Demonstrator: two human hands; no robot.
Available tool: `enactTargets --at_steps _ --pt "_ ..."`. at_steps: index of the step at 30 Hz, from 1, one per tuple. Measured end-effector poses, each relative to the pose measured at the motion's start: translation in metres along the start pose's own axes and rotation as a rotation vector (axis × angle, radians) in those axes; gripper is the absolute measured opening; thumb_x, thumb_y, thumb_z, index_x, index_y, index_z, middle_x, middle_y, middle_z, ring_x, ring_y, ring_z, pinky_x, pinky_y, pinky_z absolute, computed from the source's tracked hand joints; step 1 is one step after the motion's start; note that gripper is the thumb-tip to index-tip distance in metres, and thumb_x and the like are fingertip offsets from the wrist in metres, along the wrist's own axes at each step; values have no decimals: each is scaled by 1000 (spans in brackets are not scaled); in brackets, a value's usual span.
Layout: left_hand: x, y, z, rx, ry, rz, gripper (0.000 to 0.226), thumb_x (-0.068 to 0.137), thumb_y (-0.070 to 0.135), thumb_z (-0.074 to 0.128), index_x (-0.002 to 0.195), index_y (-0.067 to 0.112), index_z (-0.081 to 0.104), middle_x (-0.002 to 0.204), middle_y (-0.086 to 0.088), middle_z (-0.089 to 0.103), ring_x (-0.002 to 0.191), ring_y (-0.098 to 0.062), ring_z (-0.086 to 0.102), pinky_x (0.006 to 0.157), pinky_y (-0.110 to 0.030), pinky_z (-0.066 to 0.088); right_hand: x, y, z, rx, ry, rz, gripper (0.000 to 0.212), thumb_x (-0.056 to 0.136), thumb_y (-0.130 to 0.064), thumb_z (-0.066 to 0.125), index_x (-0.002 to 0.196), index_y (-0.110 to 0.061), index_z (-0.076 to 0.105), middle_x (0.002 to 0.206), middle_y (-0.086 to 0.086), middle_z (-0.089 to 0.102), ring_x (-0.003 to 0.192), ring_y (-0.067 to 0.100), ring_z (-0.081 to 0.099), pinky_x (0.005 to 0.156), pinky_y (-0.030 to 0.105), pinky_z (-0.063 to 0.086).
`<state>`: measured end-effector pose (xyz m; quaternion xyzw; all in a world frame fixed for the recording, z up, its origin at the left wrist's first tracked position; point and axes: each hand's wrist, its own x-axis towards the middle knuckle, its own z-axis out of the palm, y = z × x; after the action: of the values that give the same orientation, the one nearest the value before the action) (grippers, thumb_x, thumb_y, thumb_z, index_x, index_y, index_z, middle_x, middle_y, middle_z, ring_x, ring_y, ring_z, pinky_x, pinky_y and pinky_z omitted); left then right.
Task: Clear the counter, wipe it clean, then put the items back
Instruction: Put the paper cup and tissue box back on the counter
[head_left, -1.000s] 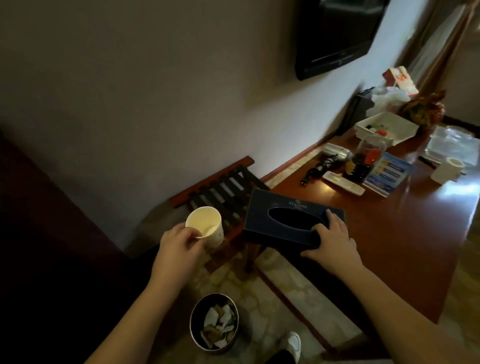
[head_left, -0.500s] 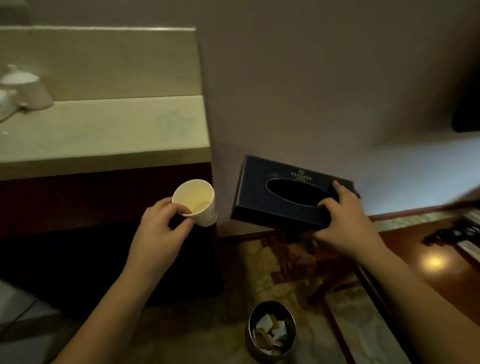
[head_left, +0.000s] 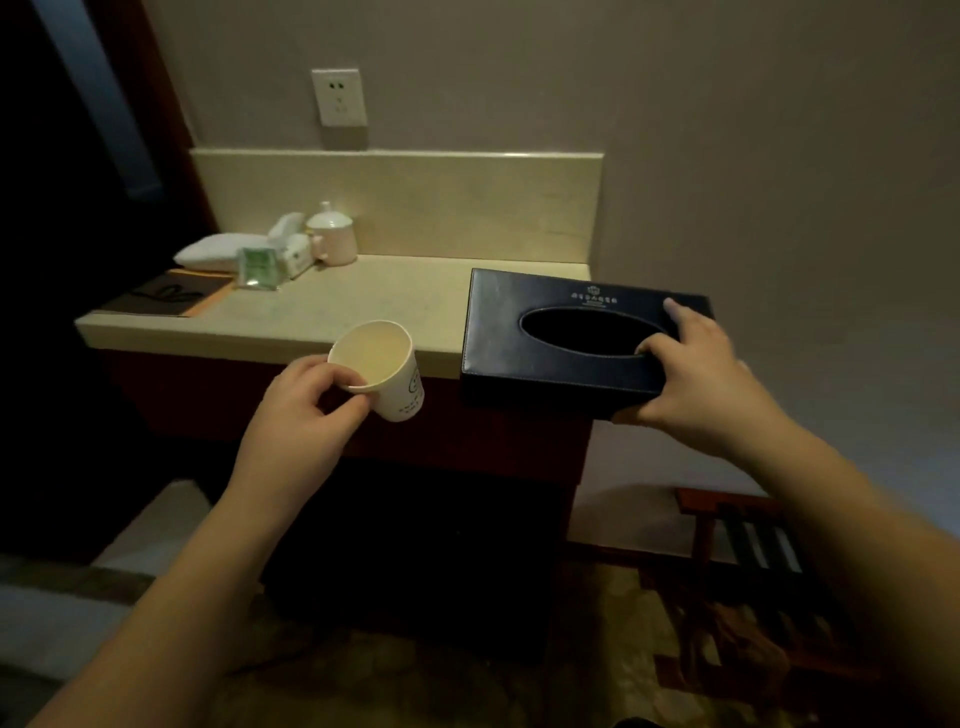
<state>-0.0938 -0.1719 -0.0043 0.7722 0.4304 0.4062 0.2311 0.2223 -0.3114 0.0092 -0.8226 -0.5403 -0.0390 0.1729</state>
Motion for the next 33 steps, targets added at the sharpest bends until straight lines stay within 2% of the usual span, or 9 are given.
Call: enactTargets --at_steps 3,7,11,20,25,33 --pt "26 -6 -16 55 46 2 3 86 18 70 88 19 67 109 10 55 102 -5 49 75 -15 34 39 -16 -1 21 -13 -60 63 63 -52 80 114 -26 53 159 3 6 144 24 6 109 57 28" --pt "65 -16 -23 108 75 -6 5 85 19 70 89 16 69 110 5 56 101 -11 51 76 -20 33 93 -31 3 20 -64 -101 67 65 -50 79 120 -25 52 158 4 8 143 26 8 110 57 28" --pt "108 -25 -20 172 85 -20 12 87 22 68 95 13 69 111 5 56 99 -8 48 76 -23 31 154 -41 14 -36 -74 -149 70 64 -55 76 122 -24 51 158 6 10 142 29 10 109 57 29" --pt "223 -66 3 373 56 -149 16 89 34 63 97 21 66 106 4 53 94 -15 50 70 -32 36 286 -58 55 -33 -134 -229 75 65 -58 75 126 -23 50 154 12 21 138 33 20 108 49 34" --pt "271 -91 18 432 34 -221 13 89 34 64 93 22 65 105 1 55 92 -19 52 68 -32 36 335 -70 73 -16 -188 -240 75 65 -55 78 126 -22 51 146 13 31 134 33 24 106 48 36" --pt "329 -128 31 468 -17 -303 19 89 30 63 103 17 66 109 -3 62 90 -19 55 63 -31 37 385 -103 102 -28 -266 -202 78 64 -57 78 127 -23 50 136 9 38 130 31 28 103 50 40"
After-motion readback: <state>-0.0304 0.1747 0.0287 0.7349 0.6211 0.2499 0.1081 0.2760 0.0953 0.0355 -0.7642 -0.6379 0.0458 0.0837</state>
